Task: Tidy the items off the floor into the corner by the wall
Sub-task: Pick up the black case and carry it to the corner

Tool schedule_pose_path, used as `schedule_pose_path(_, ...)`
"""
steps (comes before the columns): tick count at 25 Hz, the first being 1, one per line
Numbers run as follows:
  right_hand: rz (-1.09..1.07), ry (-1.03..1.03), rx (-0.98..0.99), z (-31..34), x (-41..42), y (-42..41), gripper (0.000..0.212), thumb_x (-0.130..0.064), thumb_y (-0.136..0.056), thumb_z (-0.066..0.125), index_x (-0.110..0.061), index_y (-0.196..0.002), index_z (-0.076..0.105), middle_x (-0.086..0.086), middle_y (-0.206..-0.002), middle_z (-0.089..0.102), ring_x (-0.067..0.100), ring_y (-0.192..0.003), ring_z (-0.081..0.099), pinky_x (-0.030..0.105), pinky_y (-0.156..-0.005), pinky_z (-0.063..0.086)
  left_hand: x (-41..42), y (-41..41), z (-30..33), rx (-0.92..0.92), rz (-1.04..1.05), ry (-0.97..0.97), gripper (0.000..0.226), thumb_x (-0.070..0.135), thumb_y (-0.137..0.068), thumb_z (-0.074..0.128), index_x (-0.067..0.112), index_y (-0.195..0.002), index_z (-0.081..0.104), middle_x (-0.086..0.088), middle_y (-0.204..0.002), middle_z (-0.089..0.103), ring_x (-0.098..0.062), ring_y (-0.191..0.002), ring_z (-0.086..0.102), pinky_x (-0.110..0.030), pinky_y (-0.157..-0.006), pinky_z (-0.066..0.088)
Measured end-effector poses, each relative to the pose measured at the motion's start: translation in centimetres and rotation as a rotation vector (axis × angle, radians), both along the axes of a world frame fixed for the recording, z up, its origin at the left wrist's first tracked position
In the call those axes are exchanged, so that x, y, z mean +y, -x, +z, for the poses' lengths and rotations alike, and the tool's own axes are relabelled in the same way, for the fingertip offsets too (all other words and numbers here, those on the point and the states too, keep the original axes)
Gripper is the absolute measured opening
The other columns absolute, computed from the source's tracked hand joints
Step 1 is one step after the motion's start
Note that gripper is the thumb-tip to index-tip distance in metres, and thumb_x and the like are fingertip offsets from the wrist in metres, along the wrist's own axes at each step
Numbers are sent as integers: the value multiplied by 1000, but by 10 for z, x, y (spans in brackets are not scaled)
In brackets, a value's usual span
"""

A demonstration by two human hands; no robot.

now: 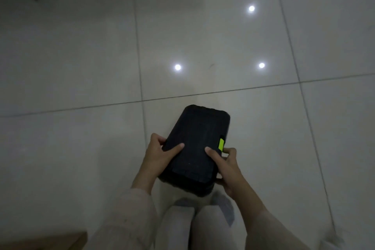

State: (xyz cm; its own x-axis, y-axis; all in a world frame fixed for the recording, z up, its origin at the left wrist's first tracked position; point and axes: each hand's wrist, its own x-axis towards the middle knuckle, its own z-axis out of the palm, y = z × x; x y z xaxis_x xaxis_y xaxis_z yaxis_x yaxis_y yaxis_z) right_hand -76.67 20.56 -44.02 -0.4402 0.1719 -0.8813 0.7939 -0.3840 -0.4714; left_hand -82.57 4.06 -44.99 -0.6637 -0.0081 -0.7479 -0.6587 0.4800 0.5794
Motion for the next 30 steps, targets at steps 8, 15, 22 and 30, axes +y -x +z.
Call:
schedule_pose_path(8, 570, 75, 121, 69, -176, 38, 48, -23, -81, 67, -11, -114, 33, 2, -95, 55, 11, -80, 60, 15, -48, 49, -184, -77, 75, 3, 710, -75, 42, 35, -79, 67, 18, -103, 37, -7, -105, 60, -16, -87, 62, -20, -57, 51)
schedule_pose_path(15, 1028, 117, 279, 122, -329, 75, 49, -24, -78, 70, -15, -111, 36, -7, -93, 50, 8, -84, 57, 25, -71, 54, -299, -105, 122, 44, 1137, -139, 43, 38, -84, 57, 25, -117, 32, -3, -117, 54, -11, -90, 58, -21, -61, 51)
schedule_pose_path(22, 1323, 200, 246, 85, -473, 116, 44, -23, -82, 65, -22, -122, 45, 5, -109, 55, 15, -89, 61, 23, -66, 52, -370, -98, 92, 135, 1512, -55, 73, 47, -78, 62, 27, -140, 30, -3, -138, 45, -27, -117, 51, -36, -88, 47)
schedule_pose_path(30, 1480, 203, 131, -48, -560, 149, 41, -15, -90, 55, -20, -129, 43, 14, -122, 56, 24, -97, 61, 27, -73, 52, -434, -75, -31, 73, 1662, -8, 75, 43, -73, 70, 25, -137, 36, -2, -132, 51, -22, -111, 53, -33, -86, 47)
